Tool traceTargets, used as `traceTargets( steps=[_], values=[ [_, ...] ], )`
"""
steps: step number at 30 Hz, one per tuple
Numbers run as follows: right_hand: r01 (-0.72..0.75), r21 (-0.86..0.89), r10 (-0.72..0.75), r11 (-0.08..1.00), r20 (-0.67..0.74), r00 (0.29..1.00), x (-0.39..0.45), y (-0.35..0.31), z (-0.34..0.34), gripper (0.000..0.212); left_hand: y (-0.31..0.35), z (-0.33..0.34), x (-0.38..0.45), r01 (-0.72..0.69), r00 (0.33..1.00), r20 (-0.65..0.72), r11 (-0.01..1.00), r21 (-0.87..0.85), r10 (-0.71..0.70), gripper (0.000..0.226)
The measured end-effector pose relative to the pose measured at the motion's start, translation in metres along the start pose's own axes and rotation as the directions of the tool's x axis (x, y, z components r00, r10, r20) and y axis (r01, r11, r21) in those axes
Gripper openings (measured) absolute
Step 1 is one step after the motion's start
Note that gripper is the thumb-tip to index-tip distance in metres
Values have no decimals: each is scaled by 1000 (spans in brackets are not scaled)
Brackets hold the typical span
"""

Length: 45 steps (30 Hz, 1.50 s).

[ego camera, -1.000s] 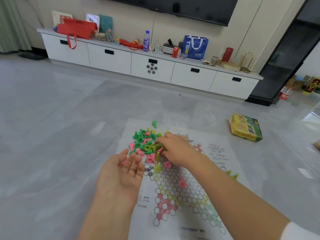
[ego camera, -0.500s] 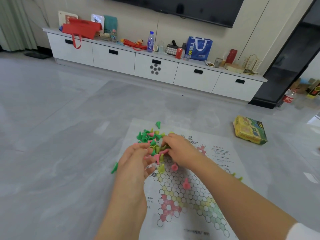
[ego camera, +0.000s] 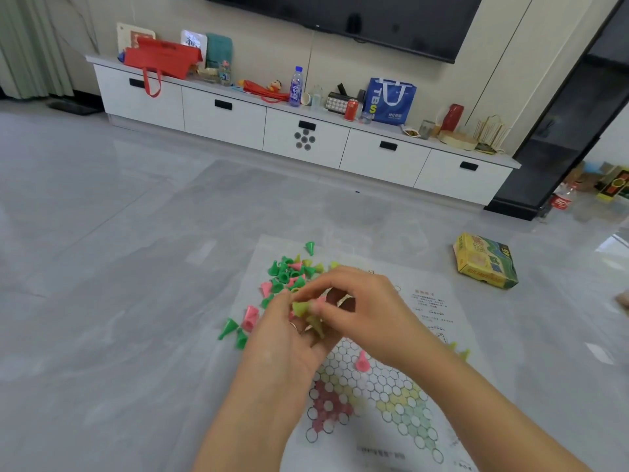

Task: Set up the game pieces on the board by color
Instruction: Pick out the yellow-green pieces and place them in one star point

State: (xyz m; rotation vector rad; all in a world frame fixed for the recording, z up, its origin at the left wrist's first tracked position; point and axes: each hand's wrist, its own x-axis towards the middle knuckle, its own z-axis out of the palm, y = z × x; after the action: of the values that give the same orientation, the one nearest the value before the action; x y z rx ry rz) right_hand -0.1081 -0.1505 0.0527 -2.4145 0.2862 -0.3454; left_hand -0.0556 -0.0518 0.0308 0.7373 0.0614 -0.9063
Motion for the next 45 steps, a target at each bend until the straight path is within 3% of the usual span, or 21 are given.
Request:
traceTargets(
  steps=[3,5,8,11,14,20,22,24,26,27,30,32,35,37,42,45],
  values=[
    [-67,202,81,977,-62,995,4,2,-7,13,-3,-2,-1,-50,994,-98,996,70,57,20],
    [-71,198,85,978,-66,994,10,5,-10,16,-2,-3,1,-78,986,-133,985,153,99,20],
    [-164,-8,162,986,-91,983,27,22,-4,13,0,-7,3,-162,955,-164,899,406,246,22],
    [-291,-274,299,917,-16,954,49,40,17,16,3,-11,3,-268,889,-85,661,701,450,22],
    [-348,-437,394,829,16,919,66,40,41,26,6,-14,1,-286,870,13,482,828,493,25],
    [-418,-385,469,823,42,882,88,40,59,33,9,-25,6,-243,878,31,388,889,478,22],
    [-431,-411,482,803,23,876,90,46,57,5,12,-27,6,-230,870,32,349,909,492,17],
    [-438,-404,484,803,13,875,87,45,53,23,15,-28,6,-224,867,28,339,914,498,16],
    [-396,-376,441,838,40,896,85,44,48,10,18,-30,5,-217,865,24,331,918,501,16],
    [-390,-365,434,845,43,900,84,45,47,14,19,-31,4,-210,864,24,317,925,502,16],
    [-399,-271,413,876,-5,911,80,38,39,16,20,-36,4,-206,869,35,297,933,493,12],
    [-374,-98,374,922,-16,927,74,26,33,11,19,-38,6,-202,880,34,309,929,473,8],
    [-271,114,253,956,149,956,56,-3,25,11,18,-38,8,-208,875,64,251,945,481,11],
    [-238,121,207,964,224,952,47,-18,22,11,18,-36,8,-225,856,91,209,952,508,19],
    [-228,165,195,959,199,961,45,-25,10,15,17,-34,5,-235,828,85,204,950,555,22],
    [-209,112,173,971,272,947,41,-26,11,22,17,-35,7,-238,827,111,165,957,551,20]
  ],
)
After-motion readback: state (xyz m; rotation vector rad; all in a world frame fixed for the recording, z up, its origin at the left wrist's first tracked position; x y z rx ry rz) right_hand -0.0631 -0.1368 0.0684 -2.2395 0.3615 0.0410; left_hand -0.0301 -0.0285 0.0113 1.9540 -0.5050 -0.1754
